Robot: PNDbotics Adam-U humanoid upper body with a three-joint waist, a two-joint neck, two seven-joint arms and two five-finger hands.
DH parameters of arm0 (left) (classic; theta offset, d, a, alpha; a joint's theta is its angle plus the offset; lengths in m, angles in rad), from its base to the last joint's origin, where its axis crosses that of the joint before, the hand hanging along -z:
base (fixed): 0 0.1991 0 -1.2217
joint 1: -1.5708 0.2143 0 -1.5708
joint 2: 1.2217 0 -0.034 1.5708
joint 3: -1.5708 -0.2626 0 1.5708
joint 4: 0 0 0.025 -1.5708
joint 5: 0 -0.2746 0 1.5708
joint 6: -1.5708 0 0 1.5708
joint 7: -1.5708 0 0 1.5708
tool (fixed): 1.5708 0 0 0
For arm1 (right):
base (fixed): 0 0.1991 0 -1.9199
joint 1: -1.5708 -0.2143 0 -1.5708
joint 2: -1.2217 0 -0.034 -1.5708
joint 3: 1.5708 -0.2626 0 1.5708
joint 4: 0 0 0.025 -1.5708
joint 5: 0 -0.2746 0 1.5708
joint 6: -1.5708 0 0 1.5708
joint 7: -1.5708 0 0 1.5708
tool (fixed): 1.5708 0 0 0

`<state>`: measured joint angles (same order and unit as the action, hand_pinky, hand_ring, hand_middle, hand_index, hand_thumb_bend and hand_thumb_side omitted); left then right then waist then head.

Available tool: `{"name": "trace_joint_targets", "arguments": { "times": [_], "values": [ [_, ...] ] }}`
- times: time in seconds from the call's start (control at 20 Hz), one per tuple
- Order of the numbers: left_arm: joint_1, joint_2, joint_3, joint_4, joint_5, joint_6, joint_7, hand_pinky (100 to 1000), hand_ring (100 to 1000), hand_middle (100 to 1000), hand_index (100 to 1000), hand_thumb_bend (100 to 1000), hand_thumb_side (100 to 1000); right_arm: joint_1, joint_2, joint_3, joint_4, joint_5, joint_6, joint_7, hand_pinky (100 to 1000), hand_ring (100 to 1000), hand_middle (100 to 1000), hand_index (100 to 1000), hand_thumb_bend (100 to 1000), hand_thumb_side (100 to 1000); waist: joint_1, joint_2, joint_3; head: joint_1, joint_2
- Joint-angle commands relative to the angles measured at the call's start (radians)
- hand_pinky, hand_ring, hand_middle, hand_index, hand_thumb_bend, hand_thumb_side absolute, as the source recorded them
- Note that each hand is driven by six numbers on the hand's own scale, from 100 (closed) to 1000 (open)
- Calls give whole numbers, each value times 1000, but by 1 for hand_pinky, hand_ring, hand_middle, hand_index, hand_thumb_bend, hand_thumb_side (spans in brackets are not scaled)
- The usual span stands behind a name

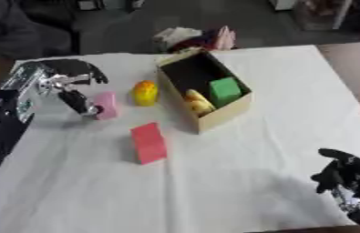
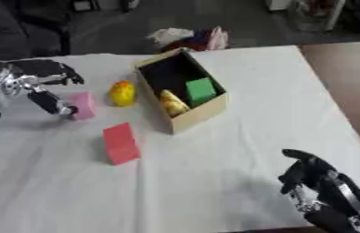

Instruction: Pick up objects on the table and place them in the box.

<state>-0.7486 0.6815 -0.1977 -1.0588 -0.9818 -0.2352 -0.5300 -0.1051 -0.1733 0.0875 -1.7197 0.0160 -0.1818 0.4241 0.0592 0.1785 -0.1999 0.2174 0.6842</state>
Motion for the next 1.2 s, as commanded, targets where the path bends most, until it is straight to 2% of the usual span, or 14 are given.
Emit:
{"name": "trace_joint_targets", "arguments": {
  "times": [0.05,0.45,0.75,0.85,1.0,1.2],
  "values": [
    [-22,12,13,5,-20,10,4,781,741,775,903,402,453,-8,-12,-2,-13,0,1,-3,700,467,485,855,100,351,-3,-12,-1,-3,-8],
    [-20,-10,22,49,-54,25,50,760,713,749,885,363,438,-9,-11,-2,-13,0,1,-2,700,467,485,855,100,350,-4,-12,-3,-7,-10],
    [-11,-26,19,79,-70,26,79,728,656,694,854,361,443,-10,-11,-2,-13,0,0,-3,700,467,485,855,100,350,-5,-10,-3,-8,-10],
    [-7,-29,19,83,-74,23,83,701,610,638,818,340,431,-10,-11,-3,-13,0,0,-2,700,467,485,855,100,349,-6,-10,-4,-10,-9],
    [-6,-21,24,62,-61,19,114,639,514,521,728,254,380,-10,-11,-5,-12,0,0,-4,700,467,485,855,100,345,-6,-10,-4,-10,-8],
    [-16,7,26,-17,-11,3,159,619,476,471,689,182,332,-8,-13,-3,-12,1,0,-3,700,467,485,855,100,350,-2,-12,-2,-13,-5]
  ]
}}
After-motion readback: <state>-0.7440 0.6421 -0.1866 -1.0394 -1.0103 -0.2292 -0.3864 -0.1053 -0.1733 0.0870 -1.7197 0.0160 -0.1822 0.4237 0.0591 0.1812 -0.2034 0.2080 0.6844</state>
